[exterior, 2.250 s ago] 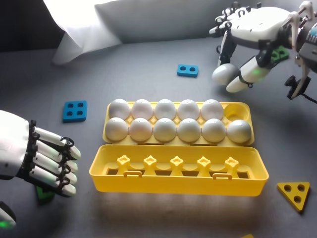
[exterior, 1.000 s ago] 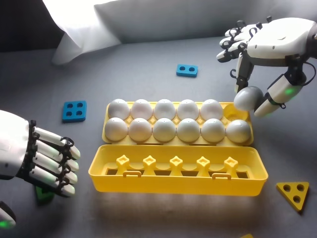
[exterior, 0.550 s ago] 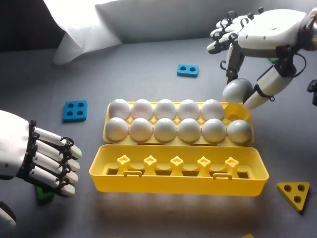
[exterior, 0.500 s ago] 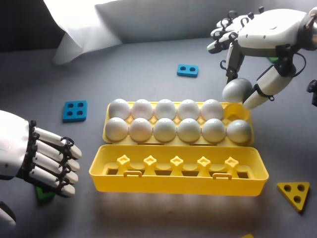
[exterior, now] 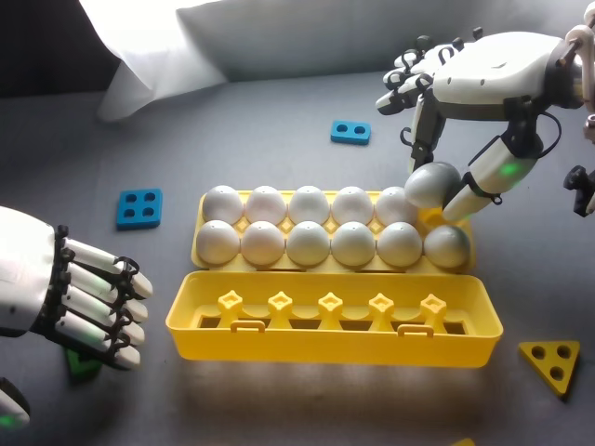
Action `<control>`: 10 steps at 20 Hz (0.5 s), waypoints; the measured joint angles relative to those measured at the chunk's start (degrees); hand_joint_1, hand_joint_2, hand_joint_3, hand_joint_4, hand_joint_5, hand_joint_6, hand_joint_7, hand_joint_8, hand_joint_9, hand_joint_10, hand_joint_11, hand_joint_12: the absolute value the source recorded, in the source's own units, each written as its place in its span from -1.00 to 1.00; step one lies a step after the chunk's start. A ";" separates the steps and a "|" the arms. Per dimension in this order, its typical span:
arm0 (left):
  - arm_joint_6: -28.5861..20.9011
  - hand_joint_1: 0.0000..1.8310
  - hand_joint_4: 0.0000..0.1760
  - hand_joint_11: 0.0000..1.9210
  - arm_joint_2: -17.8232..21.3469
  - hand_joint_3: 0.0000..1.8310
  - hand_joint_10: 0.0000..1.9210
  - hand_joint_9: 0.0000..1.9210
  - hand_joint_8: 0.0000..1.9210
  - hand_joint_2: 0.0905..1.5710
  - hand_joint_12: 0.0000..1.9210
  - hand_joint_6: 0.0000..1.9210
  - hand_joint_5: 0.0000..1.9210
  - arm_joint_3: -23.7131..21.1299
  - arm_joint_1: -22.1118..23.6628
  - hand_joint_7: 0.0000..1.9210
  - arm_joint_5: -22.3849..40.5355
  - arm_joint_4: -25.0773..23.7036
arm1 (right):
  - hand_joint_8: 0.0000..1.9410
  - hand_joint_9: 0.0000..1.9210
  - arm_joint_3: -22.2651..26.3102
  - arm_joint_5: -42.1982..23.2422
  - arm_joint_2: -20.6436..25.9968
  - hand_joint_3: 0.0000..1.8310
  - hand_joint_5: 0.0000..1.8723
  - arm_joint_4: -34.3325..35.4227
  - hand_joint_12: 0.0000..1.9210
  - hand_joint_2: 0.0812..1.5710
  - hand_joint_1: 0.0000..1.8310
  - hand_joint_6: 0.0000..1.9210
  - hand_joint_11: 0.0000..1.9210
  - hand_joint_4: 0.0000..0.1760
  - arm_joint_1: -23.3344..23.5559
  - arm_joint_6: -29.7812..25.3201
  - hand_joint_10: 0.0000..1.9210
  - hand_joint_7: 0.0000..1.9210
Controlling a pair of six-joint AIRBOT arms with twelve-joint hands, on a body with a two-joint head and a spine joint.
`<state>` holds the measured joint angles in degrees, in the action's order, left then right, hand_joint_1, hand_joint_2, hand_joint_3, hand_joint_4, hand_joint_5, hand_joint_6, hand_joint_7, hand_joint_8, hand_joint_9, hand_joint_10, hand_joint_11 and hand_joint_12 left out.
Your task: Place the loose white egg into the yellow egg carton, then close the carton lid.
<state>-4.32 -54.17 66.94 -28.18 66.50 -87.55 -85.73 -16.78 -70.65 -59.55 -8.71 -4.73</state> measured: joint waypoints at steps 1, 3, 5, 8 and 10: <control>-0.02 -1.00 -1.00 -1.00 0.00 -1.00 -0.99 -0.74 -1.00 0.62 -0.70 -1.00 -0.64 0.00 0.00 -0.66 -0.02 0.00 | -1.00 -0.92 0.00 0.07 0.00 -1.00 0.38 -0.02 -1.00 0.22 0.23 -0.55 -1.00 0.38 0.00 0.00 -0.99 -0.70; -0.02 -1.00 -1.00 -1.00 0.00 -1.00 -1.00 -0.73 -1.00 0.63 -0.70 -1.00 -0.64 0.00 0.00 -0.66 -0.02 -0.02 | -0.99 -0.89 0.07 0.33 0.00 -1.00 0.38 0.00 -1.00 0.22 0.22 -0.54 -1.00 0.63 0.02 0.00 -0.99 -0.68; -0.02 -1.00 -1.00 -1.00 0.00 -1.00 -1.00 -0.75 -1.00 0.62 -0.69 -1.00 -0.66 0.00 0.00 -0.68 -0.02 -0.02 | -0.99 -0.89 0.07 0.35 0.00 -1.00 0.38 0.00 -1.00 0.22 0.22 -0.54 -1.00 0.69 0.00 0.00 -0.99 -0.68; -0.02 -1.00 -1.00 -1.00 0.00 -1.00 -0.99 -0.73 -0.99 0.62 -0.68 -1.00 -0.65 0.00 0.00 -0.66 -0.02 -0.04 | -1.00 -0.90 0.28 0.50 0.02 -1.00 0.38 0.00 -1.00 0.22 0.22 -0.54 -1.00 0.71 0.00 0.02 -0.99 -0.68; 0.00 -1.00 -1.00 -1.00 0.00 -1.00 -1.00 -0.76 -1.00 0.62 -0.74 -1.00 -0.66 -0.11 0.00 -0.69 -0.04 -0.04 | -1.00 -0.90 0.55 0.59 0.17 -1.00 0.36 0.00 -1.00 0.22 0.22 -0.52 -1.00 0.51 0.00 0.02 -1.00 -0.69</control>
<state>-4.32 -54.17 66.83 -28.18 66.46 -87.59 -85.19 -16.19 -70.48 -59.55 -8.71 -4.71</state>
